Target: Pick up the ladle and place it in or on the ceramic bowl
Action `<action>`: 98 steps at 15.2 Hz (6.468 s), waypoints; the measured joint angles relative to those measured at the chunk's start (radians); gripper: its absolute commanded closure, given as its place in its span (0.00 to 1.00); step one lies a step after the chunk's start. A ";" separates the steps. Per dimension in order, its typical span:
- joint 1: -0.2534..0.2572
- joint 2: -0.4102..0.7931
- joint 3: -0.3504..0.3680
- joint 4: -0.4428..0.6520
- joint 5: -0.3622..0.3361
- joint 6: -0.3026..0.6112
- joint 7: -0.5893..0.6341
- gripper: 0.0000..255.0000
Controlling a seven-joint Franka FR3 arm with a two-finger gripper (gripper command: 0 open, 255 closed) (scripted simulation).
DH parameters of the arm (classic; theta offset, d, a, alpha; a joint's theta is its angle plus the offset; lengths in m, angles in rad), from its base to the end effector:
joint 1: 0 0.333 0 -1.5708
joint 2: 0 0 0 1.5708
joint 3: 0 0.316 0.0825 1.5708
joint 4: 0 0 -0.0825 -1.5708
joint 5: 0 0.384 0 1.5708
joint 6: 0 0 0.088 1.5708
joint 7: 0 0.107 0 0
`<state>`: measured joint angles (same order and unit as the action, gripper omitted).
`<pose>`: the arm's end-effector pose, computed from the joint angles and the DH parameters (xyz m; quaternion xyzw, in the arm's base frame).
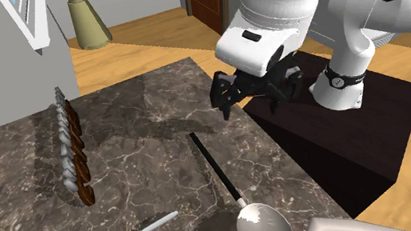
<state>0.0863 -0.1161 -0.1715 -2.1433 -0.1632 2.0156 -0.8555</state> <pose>0.5109 -0.0550 0.4529 0.9107 0.4082 -0.0343 0.0538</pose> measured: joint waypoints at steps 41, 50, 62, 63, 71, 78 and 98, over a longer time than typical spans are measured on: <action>0.012 0.318 0.022 0.262 0.038 0.117 -0.316 1.00; 0.015 0.280 0.022 0.334 0.038 0.007 -0.326 1.00; 0.017 0.258 0.023 0.466 0.042 -0.145 -0.344 1.00; 0.017 0.258 0.023 0.482 0.043 -0.160 -0.346 1.00; 0.041 0.286 0.040 0.598 0.045 -0.253 -0.316 1.00; 0.127 0.387 0.096 0.750 0.039 -0.324 -0.181 1.00; 0.285 0.739 0.155 1.203 0.026 -0.460 0.022 1.00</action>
<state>0.3716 0.6226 -0.0169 -0.9401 -0.1370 1.5557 -0.8334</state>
